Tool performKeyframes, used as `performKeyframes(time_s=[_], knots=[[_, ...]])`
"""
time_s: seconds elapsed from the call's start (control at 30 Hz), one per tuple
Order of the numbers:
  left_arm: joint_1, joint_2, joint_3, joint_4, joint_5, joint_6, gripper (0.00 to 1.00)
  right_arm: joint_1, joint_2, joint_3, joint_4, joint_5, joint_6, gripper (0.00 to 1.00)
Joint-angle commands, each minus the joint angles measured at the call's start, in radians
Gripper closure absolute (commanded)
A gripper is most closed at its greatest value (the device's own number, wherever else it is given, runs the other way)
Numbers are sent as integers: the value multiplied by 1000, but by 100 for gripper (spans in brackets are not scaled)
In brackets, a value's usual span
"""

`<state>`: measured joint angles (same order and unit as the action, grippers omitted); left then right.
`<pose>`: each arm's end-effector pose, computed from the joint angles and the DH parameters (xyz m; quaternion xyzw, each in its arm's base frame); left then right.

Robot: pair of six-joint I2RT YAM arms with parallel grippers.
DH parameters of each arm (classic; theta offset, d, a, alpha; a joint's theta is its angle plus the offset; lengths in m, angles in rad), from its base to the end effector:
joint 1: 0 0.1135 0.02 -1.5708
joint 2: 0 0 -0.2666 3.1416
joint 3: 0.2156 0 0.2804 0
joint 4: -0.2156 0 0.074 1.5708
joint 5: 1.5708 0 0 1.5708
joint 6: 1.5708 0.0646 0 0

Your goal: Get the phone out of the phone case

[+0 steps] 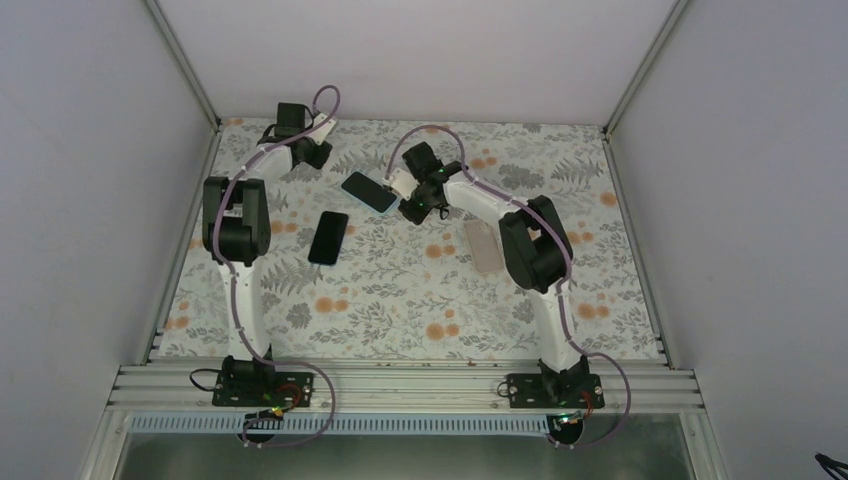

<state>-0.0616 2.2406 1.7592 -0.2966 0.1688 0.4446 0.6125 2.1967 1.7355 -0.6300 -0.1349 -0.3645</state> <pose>0.5524 -0.0449 0.1522 0.2617 0.8817 -0.0031 0.3925 0.4138 0.3014 0.1389 -0.4690 0.8483 0.0943 0.2271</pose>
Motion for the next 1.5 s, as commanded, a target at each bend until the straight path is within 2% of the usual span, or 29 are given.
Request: performKeyframes(time_s=[0.0, 0.17, 0.33, 0.77, 1.03, 1.23, 1.47], knots=[[2, 16, 72, -75, 41, -29, 98, -8, 47, 74, -11, -41, 31, 97], [-36, 78, 126, -191, 73, 29, 98, -9, 120, 139, -29, -34, 39, 97], [-74, 76, 105, -274, 108, 70, 98, -9, 164, 179, -35, -36, 42, 97], [-95, 91, 106, -435, 65, 95, 98, -10, 223, 244, -50, -41, 50, 97], [-91, 48, 44, -360, 51, 88, 98, -8, 237, 259, -51, -56, 58, 97], [-84, -57, 4, -276, 175, 84, 98, -10, 261, 286, -70, -51, 56, 97], [-64, -28, 33, -218, 113, 61, 98, -9, 267, 285, -71, -45, 56, 97]])
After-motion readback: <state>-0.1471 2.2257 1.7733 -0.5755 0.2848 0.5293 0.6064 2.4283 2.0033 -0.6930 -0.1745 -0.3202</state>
